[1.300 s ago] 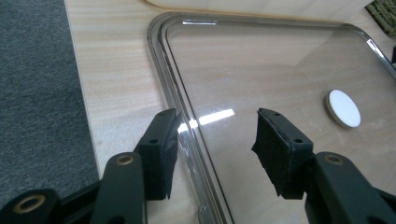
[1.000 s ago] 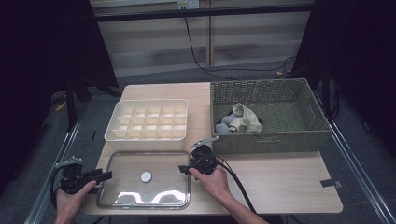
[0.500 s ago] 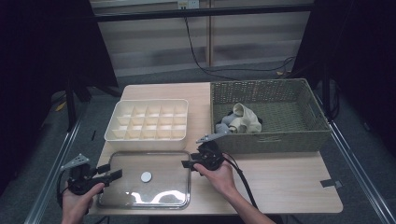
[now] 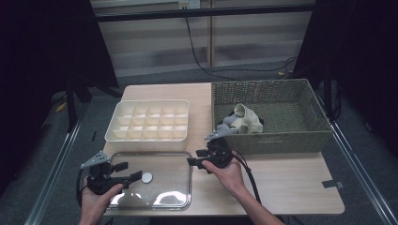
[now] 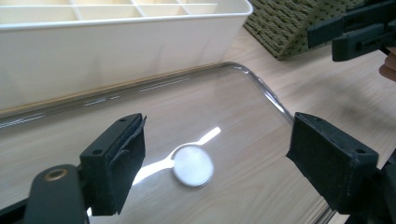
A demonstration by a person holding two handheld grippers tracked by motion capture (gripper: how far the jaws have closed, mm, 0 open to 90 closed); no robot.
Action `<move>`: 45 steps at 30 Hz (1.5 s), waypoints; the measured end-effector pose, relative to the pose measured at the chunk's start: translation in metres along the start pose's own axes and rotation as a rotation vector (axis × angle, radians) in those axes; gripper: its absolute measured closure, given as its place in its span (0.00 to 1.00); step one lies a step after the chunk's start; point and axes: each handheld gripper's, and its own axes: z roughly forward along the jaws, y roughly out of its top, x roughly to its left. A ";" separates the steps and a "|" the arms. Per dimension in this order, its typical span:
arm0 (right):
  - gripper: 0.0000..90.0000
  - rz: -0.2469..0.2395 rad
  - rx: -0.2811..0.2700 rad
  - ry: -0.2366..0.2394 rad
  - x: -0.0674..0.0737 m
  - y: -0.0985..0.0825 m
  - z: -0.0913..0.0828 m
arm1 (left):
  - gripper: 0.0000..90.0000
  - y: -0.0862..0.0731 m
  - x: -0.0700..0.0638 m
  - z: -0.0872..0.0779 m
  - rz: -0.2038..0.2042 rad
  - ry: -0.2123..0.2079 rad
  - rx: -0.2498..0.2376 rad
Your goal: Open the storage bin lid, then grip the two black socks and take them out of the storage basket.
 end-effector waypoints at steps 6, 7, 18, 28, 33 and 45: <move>0.51 0.012 -0.028 0.007 -0.005 0.004 -0.016 | 0.21 0.005 -0.012 0.013 0.031 -0.019 0.018; 0.51 0.008 -0.033 0.007 -0.006 0.004 -0.019 | 0.21 0.006 -0.014 0.015 0.039 -0.024 0.016; 0.51 -0.010 -0.096 -0.041 -0.023 0.030 -0.072 | 0.21 0.020 -0.027 0.027 0.120 -0.067 0.040; 0.52 0.020 -0.126 -0.193 -0.072 0.050 -0.127 | 0.21 0.004 -0.037 0.034 0.112 -0.107 0.044; 0.51 0.054 -0.105 -0.233 -0.098 0.056 -0.137 | 0.21 0.003 -0.042 0.038 0.106 -0.126 0.042; 0.45 0.069 0.019 -0.298 -0.140 0.085 -0.116 | 0.21 -0.009 -0.042 0.039 0.104 -0.132 0.056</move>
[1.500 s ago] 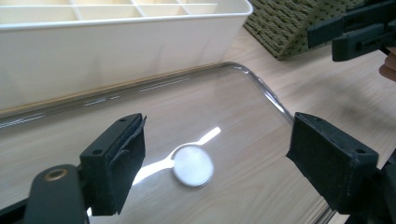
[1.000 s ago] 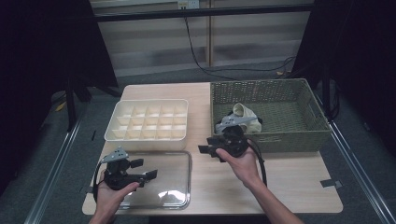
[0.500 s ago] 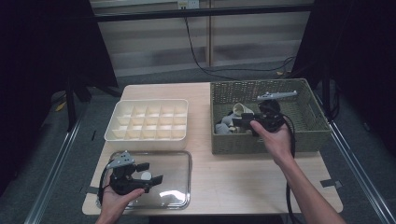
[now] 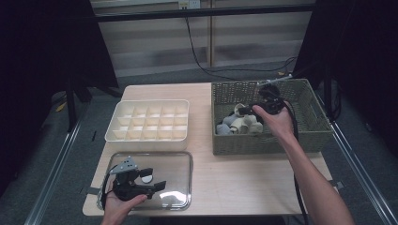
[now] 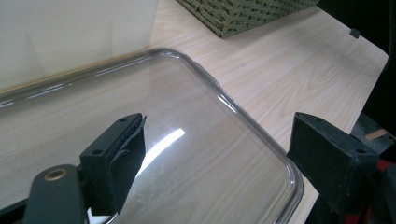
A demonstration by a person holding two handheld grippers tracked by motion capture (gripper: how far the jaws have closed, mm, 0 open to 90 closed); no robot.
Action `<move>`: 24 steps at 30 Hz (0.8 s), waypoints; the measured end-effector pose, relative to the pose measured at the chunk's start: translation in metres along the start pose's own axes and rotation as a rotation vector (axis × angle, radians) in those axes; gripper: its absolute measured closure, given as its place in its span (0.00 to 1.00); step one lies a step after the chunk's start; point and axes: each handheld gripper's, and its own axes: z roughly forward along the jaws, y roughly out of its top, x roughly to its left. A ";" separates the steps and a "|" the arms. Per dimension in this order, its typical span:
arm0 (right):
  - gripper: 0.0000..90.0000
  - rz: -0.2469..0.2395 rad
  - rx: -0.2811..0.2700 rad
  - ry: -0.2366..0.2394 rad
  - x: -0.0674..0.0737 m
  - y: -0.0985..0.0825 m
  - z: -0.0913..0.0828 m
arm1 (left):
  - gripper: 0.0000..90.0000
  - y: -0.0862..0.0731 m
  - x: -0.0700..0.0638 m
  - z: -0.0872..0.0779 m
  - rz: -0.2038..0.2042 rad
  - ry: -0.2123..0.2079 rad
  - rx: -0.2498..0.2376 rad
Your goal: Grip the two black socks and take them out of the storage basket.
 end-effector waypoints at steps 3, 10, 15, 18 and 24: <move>0.43 0.006 0.018 -0.005 -0.004 0.008 0.012 | 0.20 0.000 0.001 0.001 0.016 -0.006 -0.002; 0.36 0.009 0.113 -0.075 -0.018 0.015 0.045 | 0.20 -0.002 0.004 0.001 0.017 -0.013 -0.002; 0.37 0.020 0.150 -0.060 -0.025 0.017 0.062 | 0.20 -0.003 0.005 0.001 0.012 -0.009 0.002; 0.40 0.021 0.179 -0.031 -0.027 0.014 0.073 | 0.20 -0.003 0.006 0.002 0.009 -0.012 0.005; 0.43 0.027 0.260 -0.005 -0.030 0.014 0.090 | 0.20 -0.003 0.006 0.003 0.004 -0.011 0.003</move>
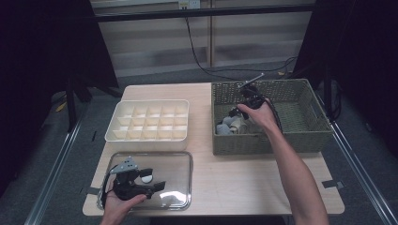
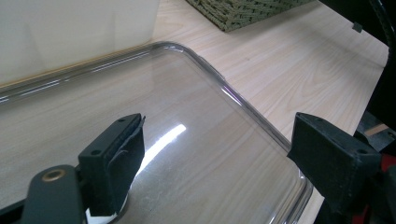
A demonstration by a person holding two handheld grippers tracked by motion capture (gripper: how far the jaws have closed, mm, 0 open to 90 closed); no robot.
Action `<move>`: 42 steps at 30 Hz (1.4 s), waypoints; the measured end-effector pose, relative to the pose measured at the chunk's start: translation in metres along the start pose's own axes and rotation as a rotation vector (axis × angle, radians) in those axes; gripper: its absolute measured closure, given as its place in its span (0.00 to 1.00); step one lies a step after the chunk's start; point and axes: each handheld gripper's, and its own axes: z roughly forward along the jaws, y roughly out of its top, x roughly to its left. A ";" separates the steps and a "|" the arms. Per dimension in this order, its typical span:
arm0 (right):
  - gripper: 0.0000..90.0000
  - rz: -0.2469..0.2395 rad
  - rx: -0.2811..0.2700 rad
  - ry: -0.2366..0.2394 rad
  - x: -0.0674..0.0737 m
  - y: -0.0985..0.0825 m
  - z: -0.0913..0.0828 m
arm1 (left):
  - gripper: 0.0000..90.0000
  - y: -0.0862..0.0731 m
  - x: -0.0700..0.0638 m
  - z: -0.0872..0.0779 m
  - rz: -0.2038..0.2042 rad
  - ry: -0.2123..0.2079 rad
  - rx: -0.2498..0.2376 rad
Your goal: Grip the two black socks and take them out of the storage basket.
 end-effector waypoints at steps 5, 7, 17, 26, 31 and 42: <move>0.45 -0.013 0.044 -0.005 -0.001 -0.001 0.008 | 0.20 -0.001 0.001 -0.001 -0.002 0.004 -0.004; 0.44 -0.015 0.063 -0.003 -0.002 -0.002 0.010 | 0.20 -0.001 0.001 -0.001 -0.005 0.001 -0.006; 0.72 -0.054 0.158 -0.068 0.005 -0.005 0.021 | 0.20 0.000 -0.001 0.000 0.001 0.002 0.001; 0.86 -0.012 0.057 -0.050 0.001 -0.005 0.007 | 0.19 -0.001 0.002 -0.001 -0.006 0.002 -0.003; 0.88 0.024 -0.028 -0.012 -0.003 -0.005 -0.006 | 0.19 -0.001 0.002 -0.002 -0.009 0.001 -0.007; 0.90 0.091 -0.196 0.072 -0.019 -0.020 -0.048 | 0.19 0.000 0.001 -0.001 -0.005 0.001 -0.002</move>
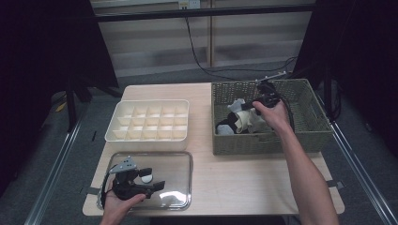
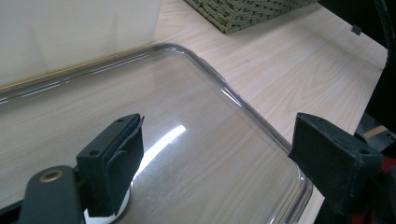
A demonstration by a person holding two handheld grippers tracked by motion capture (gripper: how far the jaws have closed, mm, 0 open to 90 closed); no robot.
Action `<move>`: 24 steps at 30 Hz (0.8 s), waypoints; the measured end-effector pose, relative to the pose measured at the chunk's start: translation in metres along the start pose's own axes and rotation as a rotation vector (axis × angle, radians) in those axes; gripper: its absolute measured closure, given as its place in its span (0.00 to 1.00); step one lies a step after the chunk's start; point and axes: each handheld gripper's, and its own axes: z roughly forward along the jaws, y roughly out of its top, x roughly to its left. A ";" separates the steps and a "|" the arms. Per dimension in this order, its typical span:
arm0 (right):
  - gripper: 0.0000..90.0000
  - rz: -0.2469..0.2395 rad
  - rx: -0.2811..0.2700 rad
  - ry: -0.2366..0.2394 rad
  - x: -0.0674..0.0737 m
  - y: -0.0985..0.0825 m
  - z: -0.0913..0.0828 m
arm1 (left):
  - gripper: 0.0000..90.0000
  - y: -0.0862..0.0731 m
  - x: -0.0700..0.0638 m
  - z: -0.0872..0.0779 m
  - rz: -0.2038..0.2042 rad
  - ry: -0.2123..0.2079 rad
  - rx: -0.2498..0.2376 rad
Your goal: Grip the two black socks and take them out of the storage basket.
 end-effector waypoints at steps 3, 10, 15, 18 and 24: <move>0.90 0.012 -0.031 0.013 -0.004 -0.004 -0.012 | 0.19 -0.001 0.000 -0.001 -0.001 0.004 -0.002; 0.90 0.049 -0.115 0.035 -0.015 -0.015 -0.041 | 0.19 -0.001 0.001 -0.003 -0.005 0.011 -0.007; 0.90 0.051 -0.139 0.030 -0.022 -0.022 -0.057 | 0.19 0.000 0.001 -0.002 -0.014 0.008 -0.010; 0.90 0.062 -0.140 0.014 -0.029 -0.029 -0.064 | 0.19 0.000 0.001 -0.002 -0.006 0.005 -0.005; 0.90 0.075 -0.114 -0.043 -0.040 -0.036 -0.074 | 0.18 0.000 0.001 -0.001 -0.010 0.002 -0.002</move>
